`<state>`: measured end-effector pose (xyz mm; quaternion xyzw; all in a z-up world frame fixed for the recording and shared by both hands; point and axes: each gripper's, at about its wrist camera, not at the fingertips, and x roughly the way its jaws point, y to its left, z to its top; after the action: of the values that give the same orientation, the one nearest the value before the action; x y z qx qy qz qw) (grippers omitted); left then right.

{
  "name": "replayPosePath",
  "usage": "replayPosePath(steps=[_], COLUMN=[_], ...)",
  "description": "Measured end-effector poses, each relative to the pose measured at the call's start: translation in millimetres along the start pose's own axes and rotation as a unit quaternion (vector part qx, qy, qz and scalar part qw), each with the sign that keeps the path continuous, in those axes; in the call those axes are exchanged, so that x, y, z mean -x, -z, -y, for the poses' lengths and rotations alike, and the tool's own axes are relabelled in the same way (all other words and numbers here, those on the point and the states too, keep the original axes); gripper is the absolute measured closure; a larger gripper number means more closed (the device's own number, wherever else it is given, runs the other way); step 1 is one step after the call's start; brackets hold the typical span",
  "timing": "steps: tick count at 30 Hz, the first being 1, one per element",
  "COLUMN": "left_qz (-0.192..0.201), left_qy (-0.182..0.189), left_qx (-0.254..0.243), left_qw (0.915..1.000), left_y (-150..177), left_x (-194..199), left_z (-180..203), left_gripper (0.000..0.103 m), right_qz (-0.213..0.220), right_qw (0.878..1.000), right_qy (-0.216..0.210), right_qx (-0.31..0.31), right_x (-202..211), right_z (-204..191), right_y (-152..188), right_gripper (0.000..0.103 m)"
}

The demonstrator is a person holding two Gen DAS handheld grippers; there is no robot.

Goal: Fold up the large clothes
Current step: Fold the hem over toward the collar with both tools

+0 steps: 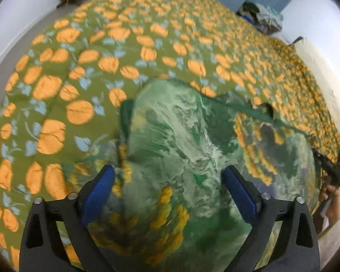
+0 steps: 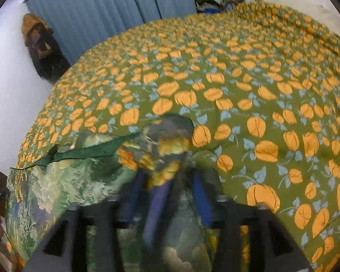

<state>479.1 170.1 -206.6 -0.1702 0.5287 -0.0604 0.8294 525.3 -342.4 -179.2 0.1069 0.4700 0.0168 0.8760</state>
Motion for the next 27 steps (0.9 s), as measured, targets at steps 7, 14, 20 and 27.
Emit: replayPosePath(steps=[7, 14, 20, 27], left_qz=[0.069, 0.132, 0.105, 0.14], left_qy=[0.007, -0.058, -0.138, -0.106], left_qx=[-0.013, -0.03, -0.028, 0.004], left_qw=[0.9975, 0.9891, 0.9845, 0.9845], left_y=[9.9, 28.9, 38.1, 53.7], left_x=[57.2, 88.3, -5.0, -13.8], left_z=[16.5, 9.1, 0.4, -21.0], left_gripper=[0.094, 0.094, 0.089, 0.083], right_qz=[0.001, 0.084, -0.015, 0.019], right_qw=[0.997, 0.99, 0.992, 0.997], right_qy=[0.002, -0.024, 0.043, -0.001], right_qx=[0.074, 0.112, 0.114, 0.079], right_x=[22.4, 49.1, -61.1, -74.3], right_z=[-28.1, -66.4, -55.8, -34.2], right_y=[-0.2, -19.4, 11.2, 24.5], right_gripper=[0.09, 0.09, 0.089, 0.085])
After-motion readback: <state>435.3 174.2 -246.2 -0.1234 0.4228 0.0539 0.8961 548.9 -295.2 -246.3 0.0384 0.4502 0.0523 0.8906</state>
